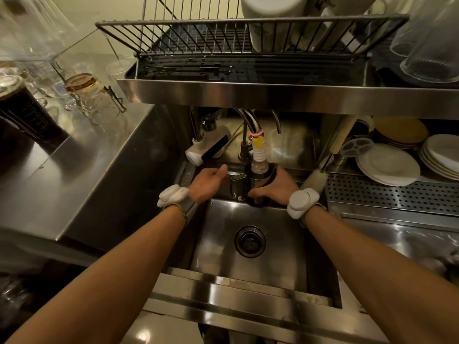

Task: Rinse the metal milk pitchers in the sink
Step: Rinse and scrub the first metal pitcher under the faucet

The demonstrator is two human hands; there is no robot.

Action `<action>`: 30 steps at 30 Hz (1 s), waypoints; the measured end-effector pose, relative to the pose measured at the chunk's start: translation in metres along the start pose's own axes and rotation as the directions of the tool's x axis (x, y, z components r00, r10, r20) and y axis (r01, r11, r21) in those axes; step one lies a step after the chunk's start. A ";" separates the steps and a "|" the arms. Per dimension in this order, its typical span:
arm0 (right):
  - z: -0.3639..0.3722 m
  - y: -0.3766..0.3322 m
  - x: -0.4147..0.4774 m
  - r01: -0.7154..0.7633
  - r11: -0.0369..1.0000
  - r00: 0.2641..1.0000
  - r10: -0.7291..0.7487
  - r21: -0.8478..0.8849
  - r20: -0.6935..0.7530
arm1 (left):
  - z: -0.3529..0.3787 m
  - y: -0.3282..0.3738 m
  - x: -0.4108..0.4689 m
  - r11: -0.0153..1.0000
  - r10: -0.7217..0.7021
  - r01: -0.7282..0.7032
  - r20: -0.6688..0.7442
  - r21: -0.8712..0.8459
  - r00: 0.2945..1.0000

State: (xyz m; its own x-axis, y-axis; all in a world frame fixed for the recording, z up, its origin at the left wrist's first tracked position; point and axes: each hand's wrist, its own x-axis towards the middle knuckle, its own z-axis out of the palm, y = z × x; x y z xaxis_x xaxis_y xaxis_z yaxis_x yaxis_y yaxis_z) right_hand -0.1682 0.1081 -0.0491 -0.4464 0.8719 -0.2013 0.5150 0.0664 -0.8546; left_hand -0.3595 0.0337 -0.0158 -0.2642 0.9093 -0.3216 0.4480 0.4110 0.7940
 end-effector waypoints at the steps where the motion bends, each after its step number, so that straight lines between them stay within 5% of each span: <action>1: 0.001 -0.001 -0.001 0.000 1.000 1.000 0.000 0.008 -0.007 | 0.002 0.002 0.000 1.000 -0.008 0.009 0.016 -0.029 1.000; 10: 0.008 0.001 -0.011 0.032 0.996 0.995 -0.023 0.085 -0.100 | 0.029 0.015 -0.003 0.972 -0.014 0.031 0.074 -0.234 0.997; 13: 0.002 0.009 -0.014 -0.017 0.998 1.000 0.017 0.056 -0.009 | 0.033 0.020 -0.008 0.960 -0.032 0.054 0.084 -0.276 0.996; 20: -0.014 0.016 -0.027 -0.149 0.989 0.989 0.149 0.018 0.023 | 0.030 0.022 -0.015 0.967 0.026 -0.007 -0.074 0.255 0.997; 25: -0.019 0.011 -0.037 -0.176 0.984 0.983 0.173 0.040 0.065 | 0.017 0.034 -0.023 0.771 0.162 -0.088 -0.061 0.630 0.985; 30: -0.020 0.000 -0.041 -0.142 0.989 0.988 0.140 0.037 0.059 | 0.017 0.039 -0.029 0.542 0.303 -0.189 0.019 0.819 0.953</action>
State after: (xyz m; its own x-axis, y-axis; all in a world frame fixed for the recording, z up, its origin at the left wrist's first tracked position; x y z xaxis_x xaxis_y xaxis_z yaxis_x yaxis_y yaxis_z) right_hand -0.1355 0.0816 -0.0312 -0.4125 0.8422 -0.3472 0.5460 -0.0765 -0.8343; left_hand -0.3196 0.0243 0.0155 -0.0998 0.9922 -0.0752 0.9921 0.1050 0.0684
